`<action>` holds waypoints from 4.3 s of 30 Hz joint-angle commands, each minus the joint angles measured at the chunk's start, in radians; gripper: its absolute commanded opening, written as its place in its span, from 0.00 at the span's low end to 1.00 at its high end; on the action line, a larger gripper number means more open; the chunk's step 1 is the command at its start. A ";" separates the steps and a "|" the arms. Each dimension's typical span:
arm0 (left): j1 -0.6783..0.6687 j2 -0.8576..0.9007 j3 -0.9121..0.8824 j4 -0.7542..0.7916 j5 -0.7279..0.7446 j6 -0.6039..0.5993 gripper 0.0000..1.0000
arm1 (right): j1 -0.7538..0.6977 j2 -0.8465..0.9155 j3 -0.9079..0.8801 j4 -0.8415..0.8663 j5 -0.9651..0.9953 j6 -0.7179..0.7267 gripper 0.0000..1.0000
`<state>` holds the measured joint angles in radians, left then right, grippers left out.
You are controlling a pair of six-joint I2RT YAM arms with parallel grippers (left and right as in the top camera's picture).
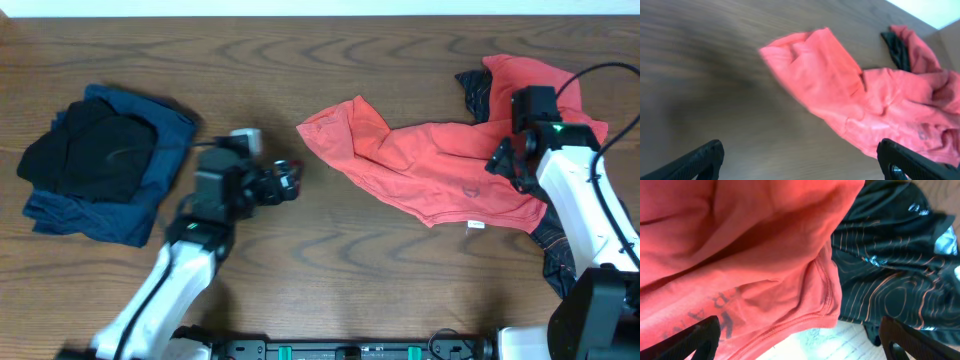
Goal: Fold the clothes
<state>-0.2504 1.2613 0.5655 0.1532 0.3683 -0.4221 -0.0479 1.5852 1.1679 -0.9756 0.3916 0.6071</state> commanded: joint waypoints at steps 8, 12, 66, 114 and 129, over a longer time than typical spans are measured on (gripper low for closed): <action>-0.196 0.461 0.037 0.437 0.016 -0.227 0.98 | -0.089 -0.022 0.007 -0.051 -0.056 -0.021 0.99; -0.246 0.577 0.113 0.443 0.012 -0.227 0.98 | -0.095 -0.022 0.007 -0.058 -0.064 -0.028 0.99; 0.086 0.168 0.315 -0.406 -0.314 -0.016 0.06 | -0.080 0.304 -0.093 0.104 -0.680 -0.684 0.02; 0.089 0.168 0.315 -0.497 -0.491 -0.016 0.06 | -0.648 0.351 0.316 0.163 -0.905 -0.749 0.21; 0.089 0.168 0.315 -0.511 -0.492 -0.016 0.06 | -0.334 0.352 0.175 0.168 -0.589 -0.708 0.11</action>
<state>-0.1680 1.4250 0.8757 -0.3546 -0.0902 -0.4442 -0.3870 1.9491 1.3796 -0.8043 -0.2653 -0.1173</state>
